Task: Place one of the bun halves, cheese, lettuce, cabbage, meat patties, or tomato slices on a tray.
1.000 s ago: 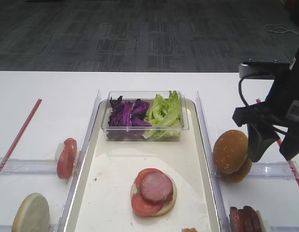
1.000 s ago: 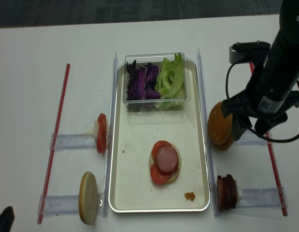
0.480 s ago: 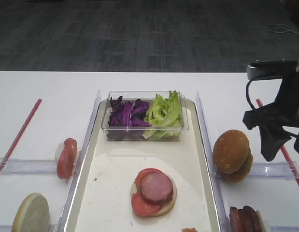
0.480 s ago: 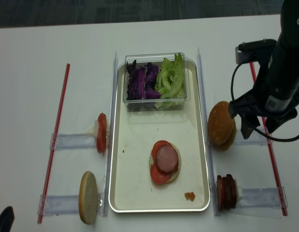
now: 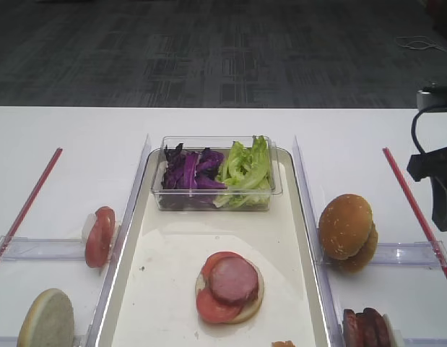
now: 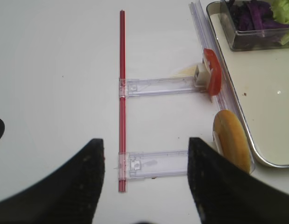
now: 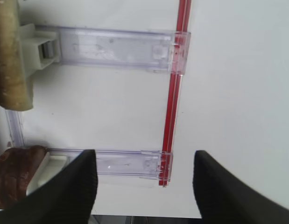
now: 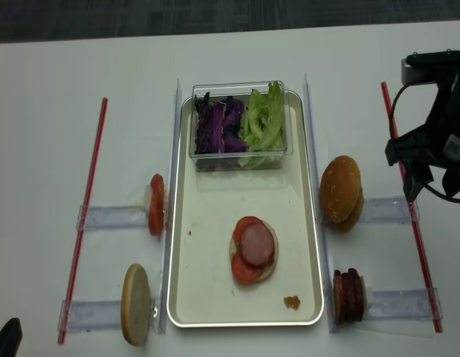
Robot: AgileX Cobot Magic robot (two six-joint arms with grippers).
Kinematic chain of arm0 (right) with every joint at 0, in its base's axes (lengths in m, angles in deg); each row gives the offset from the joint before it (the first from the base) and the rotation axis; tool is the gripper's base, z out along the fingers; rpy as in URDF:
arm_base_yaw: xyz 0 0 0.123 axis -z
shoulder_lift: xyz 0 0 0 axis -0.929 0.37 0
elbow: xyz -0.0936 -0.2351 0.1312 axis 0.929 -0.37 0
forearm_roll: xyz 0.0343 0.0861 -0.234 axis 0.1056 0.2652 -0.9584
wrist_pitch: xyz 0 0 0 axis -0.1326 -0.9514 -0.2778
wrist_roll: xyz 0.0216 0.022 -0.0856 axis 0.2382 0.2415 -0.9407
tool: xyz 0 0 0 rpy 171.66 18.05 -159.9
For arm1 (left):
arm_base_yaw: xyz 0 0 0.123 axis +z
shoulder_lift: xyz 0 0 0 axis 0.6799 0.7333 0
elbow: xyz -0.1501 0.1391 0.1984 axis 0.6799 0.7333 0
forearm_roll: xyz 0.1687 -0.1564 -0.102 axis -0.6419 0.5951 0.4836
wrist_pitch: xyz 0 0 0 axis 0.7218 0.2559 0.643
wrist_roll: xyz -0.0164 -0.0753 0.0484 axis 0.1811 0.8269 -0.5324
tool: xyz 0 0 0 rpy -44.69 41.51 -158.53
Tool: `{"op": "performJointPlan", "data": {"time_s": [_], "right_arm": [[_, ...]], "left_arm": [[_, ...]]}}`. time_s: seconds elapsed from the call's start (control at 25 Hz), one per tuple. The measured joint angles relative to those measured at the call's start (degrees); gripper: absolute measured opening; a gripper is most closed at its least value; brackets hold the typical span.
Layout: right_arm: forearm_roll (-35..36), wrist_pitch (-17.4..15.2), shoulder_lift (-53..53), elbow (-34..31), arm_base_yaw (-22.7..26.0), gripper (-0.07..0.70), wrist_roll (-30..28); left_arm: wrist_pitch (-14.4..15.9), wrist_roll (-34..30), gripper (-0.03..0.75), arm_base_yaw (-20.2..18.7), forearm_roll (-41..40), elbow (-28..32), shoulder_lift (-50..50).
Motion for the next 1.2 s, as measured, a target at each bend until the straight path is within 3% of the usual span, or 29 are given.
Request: {"op": "performJointPlan", "data": {"time_s": [0.48,0.72,1.2], "right_arm": [[-1.3,0.0,-0.6,-0.2,1.3,0.454,-1.2],[-1.0,-0.4,-6.7,-3.7,1.3,0.454,-1.1],[0.0,-0.2,-19.2,-4.2,1.3,0.454,-1.1]], "left_arm": [[0.0,0.0,0.410,0.0,0.0,0.0,0.0],[0.0,0.0,0.410,0.0,-0.1,0.0,0.0],[0.0,0.0,0.410,0.0,-0.1,0.0,0.0]]}}
